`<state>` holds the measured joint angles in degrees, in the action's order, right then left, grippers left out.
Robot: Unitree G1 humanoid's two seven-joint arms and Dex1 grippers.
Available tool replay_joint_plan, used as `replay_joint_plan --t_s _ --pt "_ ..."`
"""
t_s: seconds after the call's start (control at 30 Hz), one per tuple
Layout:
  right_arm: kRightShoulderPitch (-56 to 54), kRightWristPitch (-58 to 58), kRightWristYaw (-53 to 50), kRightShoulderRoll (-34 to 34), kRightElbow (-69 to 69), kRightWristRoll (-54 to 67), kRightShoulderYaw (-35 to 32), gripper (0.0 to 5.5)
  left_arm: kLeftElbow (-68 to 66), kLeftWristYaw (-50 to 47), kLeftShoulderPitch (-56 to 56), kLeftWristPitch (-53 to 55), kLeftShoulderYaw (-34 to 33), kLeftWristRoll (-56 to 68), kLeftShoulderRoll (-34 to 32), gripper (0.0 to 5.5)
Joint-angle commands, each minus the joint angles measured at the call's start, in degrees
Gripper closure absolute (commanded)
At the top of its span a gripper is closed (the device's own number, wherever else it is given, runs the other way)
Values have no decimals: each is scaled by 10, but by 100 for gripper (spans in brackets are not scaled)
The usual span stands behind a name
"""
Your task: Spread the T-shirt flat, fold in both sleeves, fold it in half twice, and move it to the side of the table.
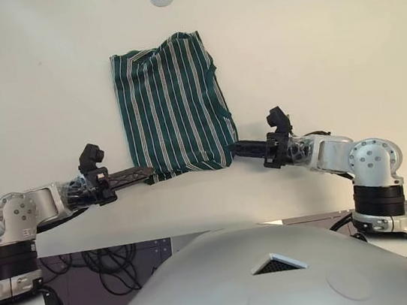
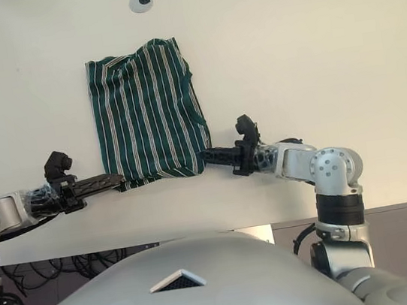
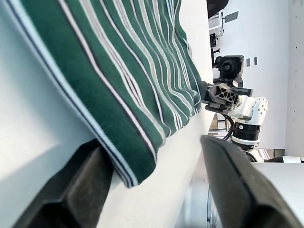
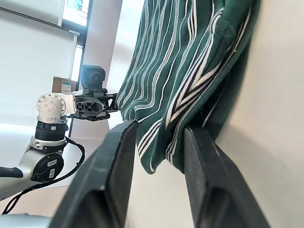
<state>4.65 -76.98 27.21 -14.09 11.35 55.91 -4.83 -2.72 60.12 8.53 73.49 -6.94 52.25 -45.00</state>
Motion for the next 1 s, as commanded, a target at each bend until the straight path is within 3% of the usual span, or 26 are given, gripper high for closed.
replay_joint_plan --t_s 0.03,0.43,0.67,1.0 --pt "16 0 -23 -17 -30 -42 13 446 -24 -25 15 10 14 -32 -10 319" --pt "27 28 -6 -41 -35 -58 28 545 -32 -10 -1 3 37 -41 -23 476" --pt "54 43 11 -70 -29 -54 26 550 -26 3 -12 2 59 -43 -30 545" --pt "121 0 4 -89 50 7 -21 550 48 39 41 13 56 -20 -87 549"
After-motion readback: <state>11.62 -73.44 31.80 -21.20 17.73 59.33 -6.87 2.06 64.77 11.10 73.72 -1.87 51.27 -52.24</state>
